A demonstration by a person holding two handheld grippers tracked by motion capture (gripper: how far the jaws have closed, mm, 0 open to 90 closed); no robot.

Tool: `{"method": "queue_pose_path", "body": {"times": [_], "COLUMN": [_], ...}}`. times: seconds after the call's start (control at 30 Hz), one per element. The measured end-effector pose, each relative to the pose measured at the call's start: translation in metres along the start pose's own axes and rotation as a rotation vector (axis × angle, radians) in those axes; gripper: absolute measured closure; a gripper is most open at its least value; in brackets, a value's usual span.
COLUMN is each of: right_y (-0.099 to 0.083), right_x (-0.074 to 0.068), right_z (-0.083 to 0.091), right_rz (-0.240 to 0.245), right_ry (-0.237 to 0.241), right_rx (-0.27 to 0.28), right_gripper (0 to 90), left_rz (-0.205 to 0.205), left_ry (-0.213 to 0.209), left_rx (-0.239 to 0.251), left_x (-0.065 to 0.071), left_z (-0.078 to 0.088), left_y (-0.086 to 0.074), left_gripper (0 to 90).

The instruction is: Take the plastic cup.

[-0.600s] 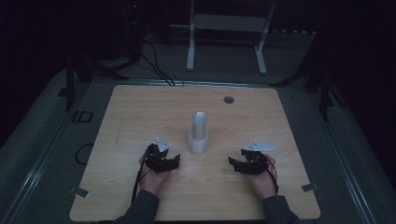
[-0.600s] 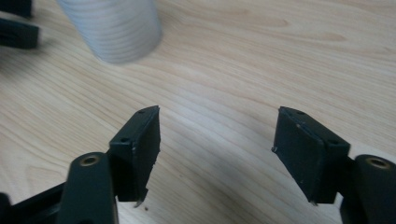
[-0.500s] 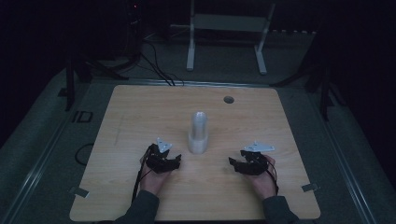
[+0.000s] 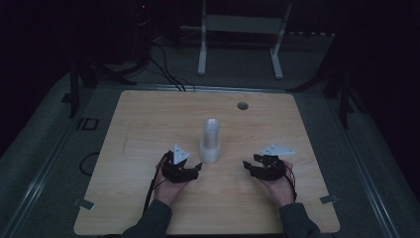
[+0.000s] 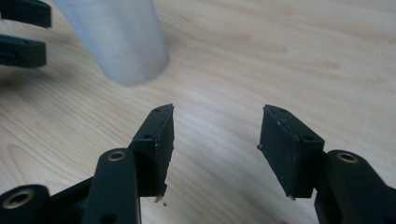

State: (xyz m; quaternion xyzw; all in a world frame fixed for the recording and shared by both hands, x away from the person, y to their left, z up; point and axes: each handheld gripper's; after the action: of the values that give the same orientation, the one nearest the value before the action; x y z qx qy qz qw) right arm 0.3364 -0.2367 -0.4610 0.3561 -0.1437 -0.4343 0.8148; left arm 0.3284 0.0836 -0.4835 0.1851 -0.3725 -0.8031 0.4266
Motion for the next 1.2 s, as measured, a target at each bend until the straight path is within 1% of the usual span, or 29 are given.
{"method": "queue_pose_path", "body": {"times": [0.1, 0.13, 0.2, 0.27, 0.37, 0.4, 0.43, 0.47, 0.5, 0.6, 0.67, 0.73, 0.83, 0.9, 0.97, 1.1, 1.2], "right_y": [0.012, 0.017, 0.028, 0.038, 0.052, 0.052, 0.056, 0.064, 0.067, 0.077, 0.085, 0.090, 0.099, 0.103, 0.108, 0.117, 0.122], "right_x": [-0.001, -0.002, -0.004, -0.007, -0.013, -0.013, -0.015, -0.019, -0.022, -0.030, -0.036, -0.041, -0.049, -0.053, -0.056, -0.059, -0.061], "right_z": [0.003, 0.004, 0.006, 0.007, 0.007, 0.007, 0.007, 0.006, 0.006, 0.005, 0.004, 0.002, -0.001, -0.003, -0.005, -0.007, -0.009], "right_rz": [0.010, 0.014, 0.023, 0.029, 0.052, 0.052, 0.056, 0.070, 0.079, 0.099, 0.120, 0.133, 0.159, 0.171, 0.172, 0.176, 0.183], "right_ry": [0.015, 0.020, 0.030, 0.055, 0.075, 0.075, 0.085, 0.101, 0.107, 0.136, 0.151, 0.162, 0.175, 0.175, 0.178, 0.179, 0.177], "right_rx": [0.019, 0.028, 0.055, 0.081, 0.104, 0.104, 0.111, 0.124, 0.130, 0.151, 0.164, 0.175, 0.194, 0.201, 0.212, 0.230, 0.231], "right_gripper": [44.6, 44.6, 44.5, 43.8, 42.8, 42.8, 42.4, 41.7, 41.3, 40.1, 39.2, 38.6, 37.8, 36.9, 36.6, 36.2, 35.9], "left_rz": [-0.020, -0.034, -0.042, -0.045, -0.053, -0.053, -0.050, -0.048, -0.052, -0.068, -0.075, -0.076, -0.082, -0.090, -0.095, -0.104, -0.107], "left_ry": [-0.016, -0.016, -0.014, -0.021, -0.030, -0.030, -0.034, -0.044, -0.049, -0.053, -0.058, -0.049, -0.048, -0.043, -0.041, -0.041, -0.041], "left_rx": [0.032, 0.040, 0.052, 0.065, 0.077, 0.077, 0.089, 0.091, 0.094, 0.104, 0.110, 0.113, 0.118, 0.122, 0.124, 0.127, 0.127], "left_x": [0.003, 0.004, 0.006, 0.007, 0.008, 0.008, 0.009, 0.009, 0.009, 0.012, 0.013, 0.015, 0.014, 0.014, 0.014, 0.015, 0.015], "left_z": [0.001, 0.000, -0.001, -0.003, -0.008, -0.008, -0.011, -0.013, -0.014, -0.018, -0.020, -0.022, -0.023, -0.024, -0.024, -0.025, -0.025], "left_y": [0.009, 0.014, 0.021, 0.027, 0.034, 0.034, 0.037, 0.039, 0.040, 0.043, 0.045, 0.046, 0.047, 0.048, 0.047, 0.047, 0.047], "left_gripper": [25.3, 24.0, 21.9, 20.2, 18.4, 18.2, 18.2, 18.0, 17.9, 18.0, 18.6, 19.9, 21.2, 21.3, 21.5, 21.7, 21.9]}}
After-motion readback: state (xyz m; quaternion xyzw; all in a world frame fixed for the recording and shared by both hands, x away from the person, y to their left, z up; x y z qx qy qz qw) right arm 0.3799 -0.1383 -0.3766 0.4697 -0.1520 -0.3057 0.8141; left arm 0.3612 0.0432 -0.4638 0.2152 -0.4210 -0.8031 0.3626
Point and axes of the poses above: each handheld gripper's, and its own axes: z roughly backward along the jaws, y roughly out of its top, x roughly to its right, and after that the axes turned 7 degrees about -x, right-handed
